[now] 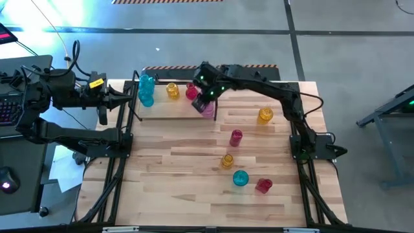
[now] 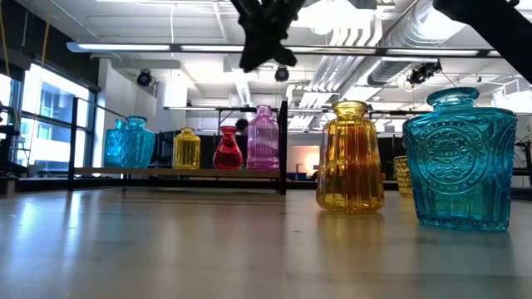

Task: Sort vases onto shelf
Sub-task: Put the purple vase on the shelf aligned with the other purple vase

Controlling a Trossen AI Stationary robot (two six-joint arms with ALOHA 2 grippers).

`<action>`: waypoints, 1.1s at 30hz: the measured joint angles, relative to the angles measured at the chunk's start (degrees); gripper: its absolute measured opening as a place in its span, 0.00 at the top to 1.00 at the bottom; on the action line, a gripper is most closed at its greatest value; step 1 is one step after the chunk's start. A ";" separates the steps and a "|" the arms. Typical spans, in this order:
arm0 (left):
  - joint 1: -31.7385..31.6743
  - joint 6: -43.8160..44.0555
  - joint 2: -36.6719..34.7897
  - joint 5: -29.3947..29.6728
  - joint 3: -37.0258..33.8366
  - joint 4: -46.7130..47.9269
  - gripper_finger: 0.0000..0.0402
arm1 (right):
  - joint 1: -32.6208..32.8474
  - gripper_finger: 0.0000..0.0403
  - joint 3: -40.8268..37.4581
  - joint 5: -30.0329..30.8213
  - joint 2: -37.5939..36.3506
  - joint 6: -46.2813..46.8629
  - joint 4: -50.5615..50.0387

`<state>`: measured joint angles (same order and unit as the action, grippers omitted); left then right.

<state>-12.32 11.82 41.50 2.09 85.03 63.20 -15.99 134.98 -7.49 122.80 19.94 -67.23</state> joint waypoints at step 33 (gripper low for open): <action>0.00 -1.56 -1.37 0.04 0.02 4.81 1.00 | 19.36 1.00 -0.94 32.81 7.17 26.35 -8.85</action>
<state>-12.32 10.26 40.12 2.13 85.06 68.00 3.36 134.04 25.32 129.96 46.28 -76.08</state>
